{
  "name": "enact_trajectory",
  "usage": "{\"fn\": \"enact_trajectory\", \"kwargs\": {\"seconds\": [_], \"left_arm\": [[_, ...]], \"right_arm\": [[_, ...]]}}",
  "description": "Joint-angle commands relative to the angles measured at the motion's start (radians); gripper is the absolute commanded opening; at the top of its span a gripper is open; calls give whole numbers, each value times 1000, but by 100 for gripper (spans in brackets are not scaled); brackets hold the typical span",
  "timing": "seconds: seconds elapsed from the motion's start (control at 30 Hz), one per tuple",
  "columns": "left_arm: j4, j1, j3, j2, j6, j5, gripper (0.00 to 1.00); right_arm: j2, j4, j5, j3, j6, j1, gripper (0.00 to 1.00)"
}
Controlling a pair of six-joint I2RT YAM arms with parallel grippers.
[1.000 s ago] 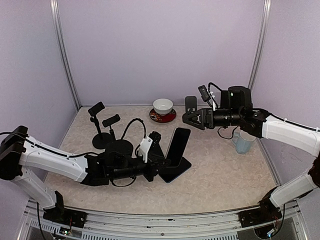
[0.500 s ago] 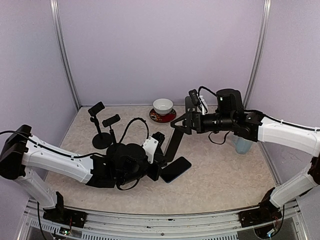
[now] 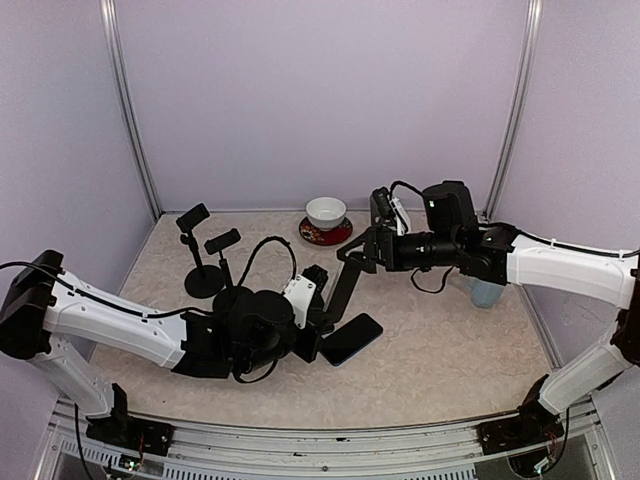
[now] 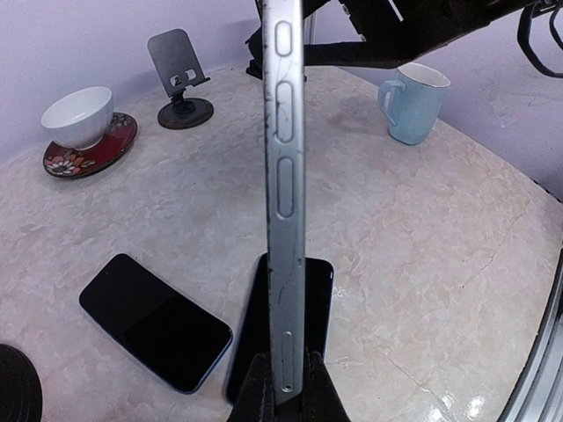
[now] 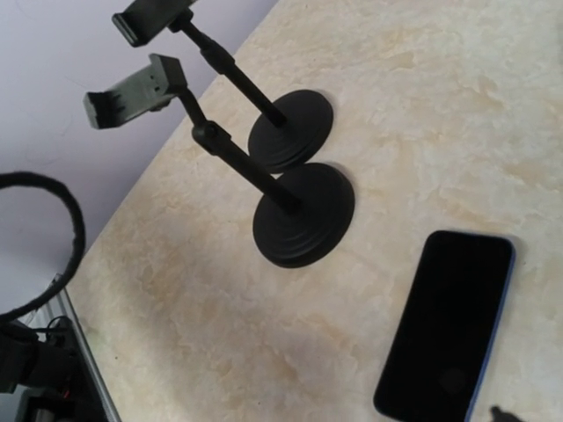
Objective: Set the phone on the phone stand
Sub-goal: Pass from the left arm to the right
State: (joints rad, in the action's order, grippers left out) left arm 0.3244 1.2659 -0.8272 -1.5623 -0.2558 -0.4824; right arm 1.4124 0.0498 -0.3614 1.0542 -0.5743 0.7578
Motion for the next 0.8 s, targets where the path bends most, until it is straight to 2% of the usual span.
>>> {"fn": "enact_trajectory", "kwargs": {"seconds": [0.0, 0.2, 0.77], "left_arm": [[67, 12, -21, 25, 21, -28, 0], [67, 13, -24, 22, 21, -35, 0], [63, 13, -26, 22, 24, -73, 0]], "right_arm": [[16, -49, -20, 9, -25, 9, 99], [30, -73, -60, 7, -47, 10, 89], [68, -69, -75, 22, -63, 15, 70]]}}
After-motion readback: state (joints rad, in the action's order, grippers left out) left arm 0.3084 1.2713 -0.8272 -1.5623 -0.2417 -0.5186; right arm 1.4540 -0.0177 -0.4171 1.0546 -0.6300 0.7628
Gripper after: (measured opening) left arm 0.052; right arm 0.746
